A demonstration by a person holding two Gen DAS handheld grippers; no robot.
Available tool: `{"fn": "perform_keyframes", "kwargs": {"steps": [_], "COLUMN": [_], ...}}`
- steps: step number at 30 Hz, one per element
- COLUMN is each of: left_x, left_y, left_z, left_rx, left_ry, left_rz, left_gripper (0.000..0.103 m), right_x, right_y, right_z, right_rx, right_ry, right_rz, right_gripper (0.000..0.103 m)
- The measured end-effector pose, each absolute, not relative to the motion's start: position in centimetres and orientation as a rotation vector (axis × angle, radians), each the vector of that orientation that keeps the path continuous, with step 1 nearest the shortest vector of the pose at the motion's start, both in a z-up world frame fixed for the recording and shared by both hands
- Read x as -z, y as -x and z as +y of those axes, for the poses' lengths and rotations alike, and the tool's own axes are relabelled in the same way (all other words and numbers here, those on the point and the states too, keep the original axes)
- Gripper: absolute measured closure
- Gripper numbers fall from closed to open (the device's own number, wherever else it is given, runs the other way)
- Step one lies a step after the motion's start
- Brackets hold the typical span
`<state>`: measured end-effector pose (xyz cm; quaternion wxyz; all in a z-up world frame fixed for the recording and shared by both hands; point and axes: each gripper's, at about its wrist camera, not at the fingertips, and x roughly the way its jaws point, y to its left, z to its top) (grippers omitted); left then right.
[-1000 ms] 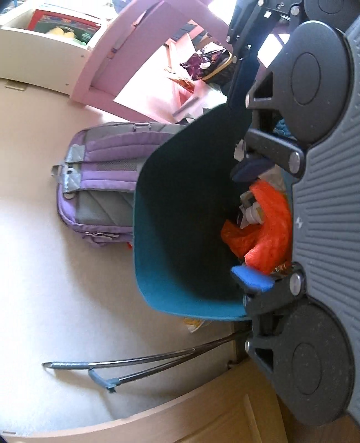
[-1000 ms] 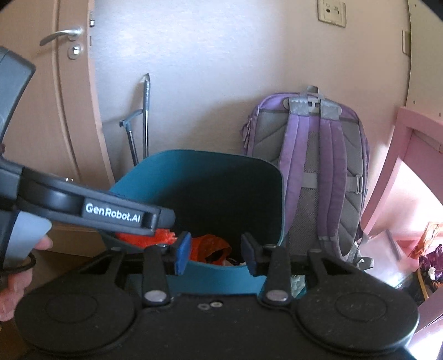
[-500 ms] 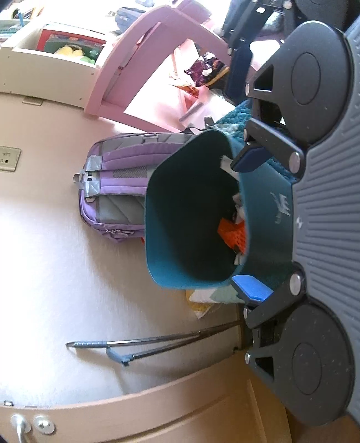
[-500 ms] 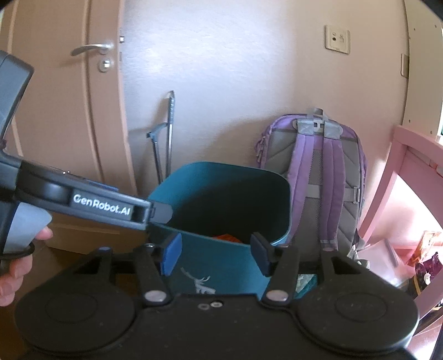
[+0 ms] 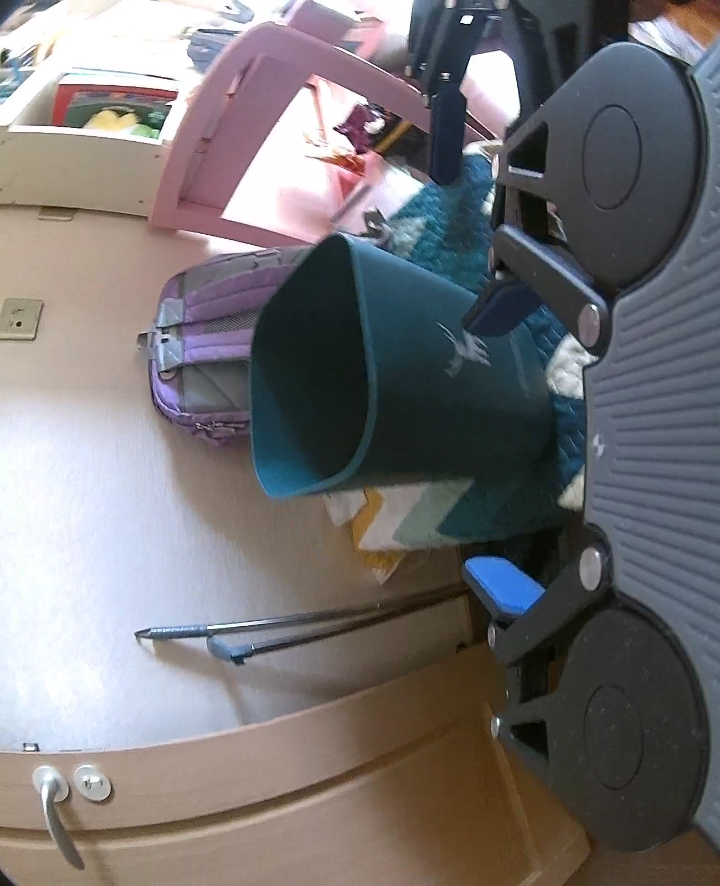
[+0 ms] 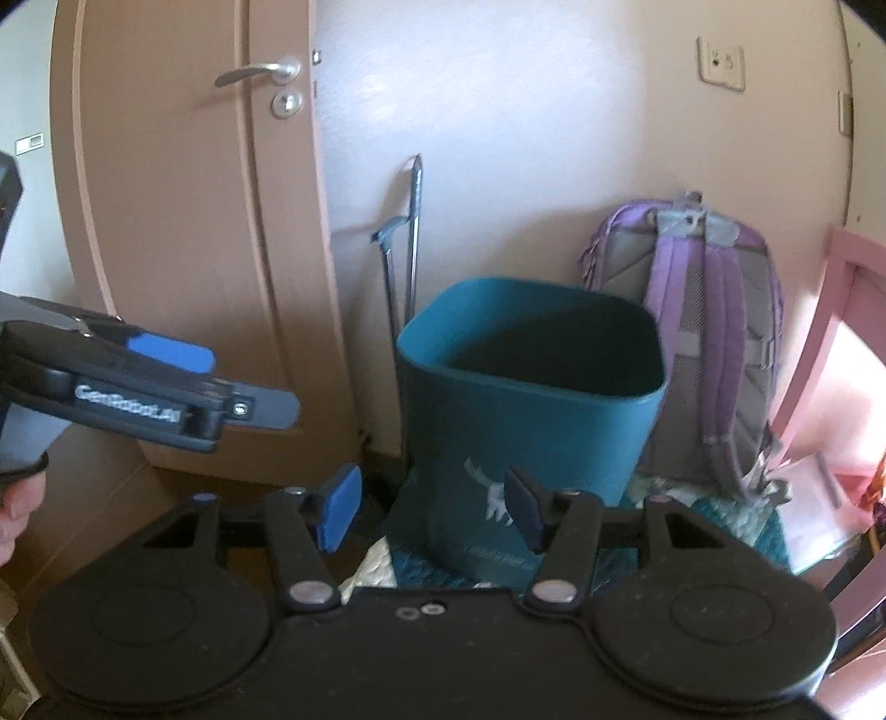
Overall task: Collect trash
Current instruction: 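Withdraw both tools from the bin and lower them toward the floor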
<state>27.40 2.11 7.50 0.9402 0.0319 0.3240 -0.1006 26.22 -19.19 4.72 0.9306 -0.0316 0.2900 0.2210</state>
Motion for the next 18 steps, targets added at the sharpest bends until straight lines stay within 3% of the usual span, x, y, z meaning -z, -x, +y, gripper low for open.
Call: {"fn": "perform_keyframes", "kwargs": {"steps": [3, 18], "left_x": [-6.0, 7.3], "left_y": [-26.1, -26.1], "left_z": [3.5, 10.0], "left_rx": [0.205, 0.198], "left_ry": [-0.074, -0.079], "left_rz": [0.642, 0.776], "left_gripper": [0.002, 0.002], "right_x": [-3.0, 10.5], "right_y": [-25.9, -25.5], "right_z": [-18.5, -11.7], "right_rx": [-0.465, -0.582], "right_ry": [0.056, 0.113], "right_rz": [0.616, 0.768], "right_gripper": [0.046, 0.046]}}
